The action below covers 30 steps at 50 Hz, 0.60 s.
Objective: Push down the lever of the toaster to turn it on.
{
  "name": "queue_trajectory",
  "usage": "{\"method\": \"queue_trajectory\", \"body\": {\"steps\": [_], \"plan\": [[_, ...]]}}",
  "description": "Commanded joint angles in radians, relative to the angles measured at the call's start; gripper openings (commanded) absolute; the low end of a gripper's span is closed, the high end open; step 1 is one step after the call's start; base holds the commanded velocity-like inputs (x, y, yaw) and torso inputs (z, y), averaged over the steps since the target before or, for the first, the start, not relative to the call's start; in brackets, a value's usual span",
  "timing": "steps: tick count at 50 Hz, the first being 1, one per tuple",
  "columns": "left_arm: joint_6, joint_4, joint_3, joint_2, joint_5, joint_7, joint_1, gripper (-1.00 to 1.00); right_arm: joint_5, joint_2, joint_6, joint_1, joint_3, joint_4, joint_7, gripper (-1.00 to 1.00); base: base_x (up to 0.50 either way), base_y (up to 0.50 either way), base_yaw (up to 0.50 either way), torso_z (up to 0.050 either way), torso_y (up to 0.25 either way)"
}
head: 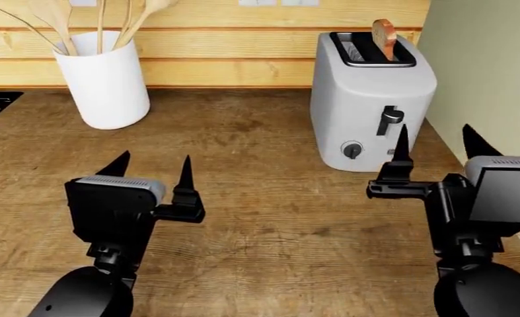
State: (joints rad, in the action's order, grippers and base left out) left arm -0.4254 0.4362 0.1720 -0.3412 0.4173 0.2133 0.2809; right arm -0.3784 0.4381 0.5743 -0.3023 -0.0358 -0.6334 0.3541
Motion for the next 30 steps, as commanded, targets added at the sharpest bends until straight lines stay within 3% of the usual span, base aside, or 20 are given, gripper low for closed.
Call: {"method": "queue_trajectory", "body": {"steps": [1,30], "plan": [[0.007,-0.001,0.003,-0.001,0.002,0.002,-0.003,1.0,-0.042,0.035,0.104,-0.088,-0.002,-0.027,-0.007,-1.0,0.0,0.0,0.0,0.0,0.0],[0.008,0.011,0.007,-0.009,0.012,0.012,-0.009,1.0,-0.046,0.04,0.163,-0.27,-0.099,0.145,-0.074,-1.0,0.0,0.0,0.0,0.0,0.0]]}}
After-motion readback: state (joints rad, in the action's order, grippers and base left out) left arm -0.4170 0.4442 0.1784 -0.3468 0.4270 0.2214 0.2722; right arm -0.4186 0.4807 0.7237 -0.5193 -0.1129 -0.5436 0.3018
